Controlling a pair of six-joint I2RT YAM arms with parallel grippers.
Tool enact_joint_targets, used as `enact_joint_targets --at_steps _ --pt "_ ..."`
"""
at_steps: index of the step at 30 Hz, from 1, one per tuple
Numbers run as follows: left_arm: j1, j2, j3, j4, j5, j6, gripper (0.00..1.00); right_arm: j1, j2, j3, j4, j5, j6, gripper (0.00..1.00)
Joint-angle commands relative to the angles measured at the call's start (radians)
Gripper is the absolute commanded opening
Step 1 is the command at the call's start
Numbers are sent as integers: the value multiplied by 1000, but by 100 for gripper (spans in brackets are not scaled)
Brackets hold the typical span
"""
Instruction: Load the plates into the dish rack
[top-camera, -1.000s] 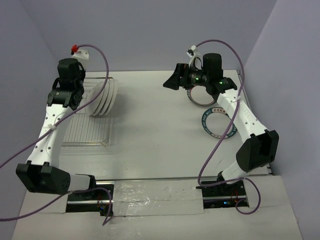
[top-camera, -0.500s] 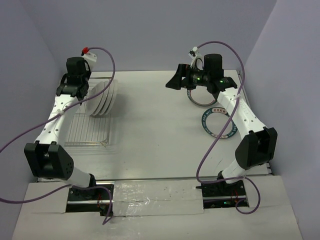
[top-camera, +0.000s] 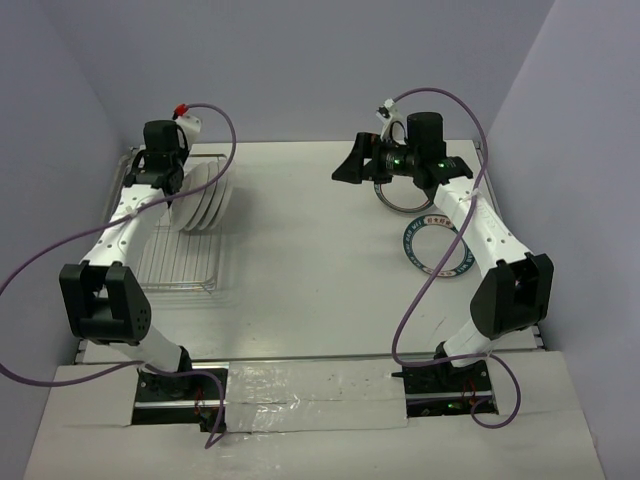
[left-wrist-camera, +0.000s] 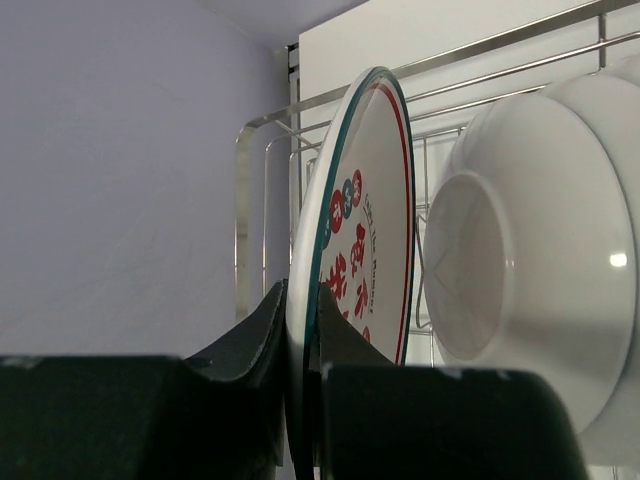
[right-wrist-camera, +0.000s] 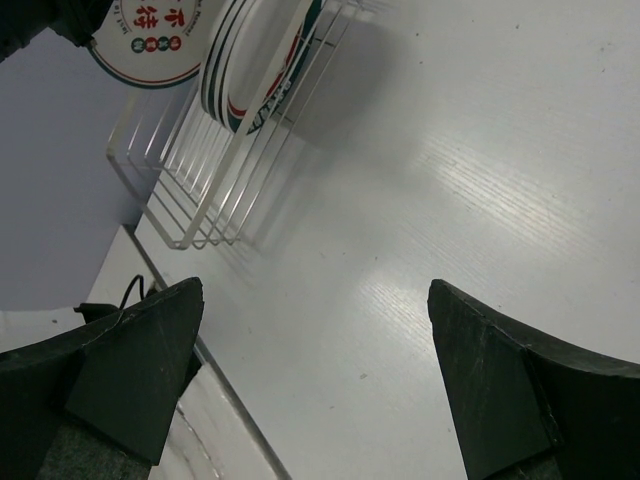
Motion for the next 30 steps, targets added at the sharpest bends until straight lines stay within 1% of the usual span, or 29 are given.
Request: enact_joint_targets --at_steps 1,5,9,11,12,14,15,18,21,24,26,28,30 --pt "17 9 6 102 -9 7 0 -13 -9 -2 22 -20 -11 100" --pt "22 16 -8 108 -21 -3 0 -12 -1 3 24 -20 -9 100" --pt "26 29 -8 96 -26 -48 0 -12 3 6 22 -22 -9 100" --pt "26 32 -16 100 -27 -60 2 -12 2 5 22 -18 -12 100" --pt "26 32 -19 99 -24 -72 8 -13 0 5 21 -17 -12 100" --pt "26 32 -33 104 -24 -81 15 -13 2 5 18 -15 -17 100" --pt "26 32 -34 96 -17 -92 25 -13 2 6 18 -12 -20 100" --pt "26 30 -19 58 14 -126 33 -16 3 8 16 -11 -21 100" --pt "26 22 -7 21 63 -154 44 -19 9 14 13 -11 -25 100" --pt "25 24 35 -43 106 -190 52 -19 15 23 7 -9 -28 100" --pt "25 22 87 -120 179 -212 54 -22 15 23 4 -6 -31 100" --pt "25 7 119 -152 244 -252 59 -25 18 25 5 0 -34 100" --pt "25 -13 138 -165 281 -275 71 -28 20 26 4 3 -35 100"
